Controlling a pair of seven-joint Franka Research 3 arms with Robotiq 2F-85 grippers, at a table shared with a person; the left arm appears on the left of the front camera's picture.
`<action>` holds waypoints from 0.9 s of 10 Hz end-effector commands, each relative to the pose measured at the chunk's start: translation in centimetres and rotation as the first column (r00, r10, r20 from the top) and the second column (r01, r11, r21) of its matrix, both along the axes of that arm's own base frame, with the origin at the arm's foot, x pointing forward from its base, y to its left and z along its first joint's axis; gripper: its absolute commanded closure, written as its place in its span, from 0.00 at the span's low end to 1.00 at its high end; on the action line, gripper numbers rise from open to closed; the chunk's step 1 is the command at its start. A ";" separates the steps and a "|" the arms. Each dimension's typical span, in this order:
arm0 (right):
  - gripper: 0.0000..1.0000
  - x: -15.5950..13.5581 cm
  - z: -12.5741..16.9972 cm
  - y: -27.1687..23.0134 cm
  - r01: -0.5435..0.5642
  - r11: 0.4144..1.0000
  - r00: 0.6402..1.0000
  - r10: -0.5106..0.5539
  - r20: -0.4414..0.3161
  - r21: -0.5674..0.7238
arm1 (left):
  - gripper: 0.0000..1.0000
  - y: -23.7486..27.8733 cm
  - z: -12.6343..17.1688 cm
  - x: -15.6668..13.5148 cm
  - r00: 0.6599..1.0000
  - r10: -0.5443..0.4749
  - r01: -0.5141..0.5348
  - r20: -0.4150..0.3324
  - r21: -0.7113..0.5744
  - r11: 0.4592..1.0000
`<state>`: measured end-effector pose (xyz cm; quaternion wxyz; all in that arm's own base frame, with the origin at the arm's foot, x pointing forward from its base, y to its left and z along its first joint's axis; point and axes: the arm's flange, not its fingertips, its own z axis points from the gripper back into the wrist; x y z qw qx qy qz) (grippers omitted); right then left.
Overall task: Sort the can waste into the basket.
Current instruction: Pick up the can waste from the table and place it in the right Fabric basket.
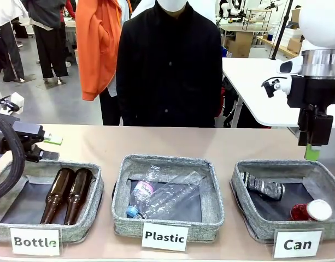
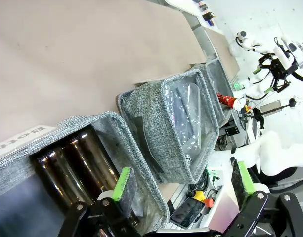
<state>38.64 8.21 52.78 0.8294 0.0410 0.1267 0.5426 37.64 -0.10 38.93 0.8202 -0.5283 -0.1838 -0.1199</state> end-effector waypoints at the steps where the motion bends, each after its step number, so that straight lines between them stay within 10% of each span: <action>1: 0.00 0.3 0.5 -0.1 -0.001 1.000 1.000 0.001 0.016 -0.025 | 0.00 0.2 0.2 -0.2 1.000 -0.005 0.005 0.002 -0.010 1.000; 4: 0.00 0.6 -0.3 -1.5 -0.002 0.908 0.993 -0.046 0.105 0.418 | 0.00 0.2 0.2 -0.2 1.000 -0.005 0.005 0.002 -0.010 1.000; 6: 0.00 -0.6 -3.2 -4.2 0.141 0.591 0.949 -0.310 0.062 0.795 | 0.00 0.2 0.2 -0.2 1.000 -0.005 0.005 0.002 -0.010 1.000; 9: 0.00 -3.6 -9.2 -11.1 0.235 0.179 0.843 -0.526 -0.109 0.955 | 0.00 0.2 0.2 -0.2 1.000 -0.005 0.005 0.002 -0.010 1.000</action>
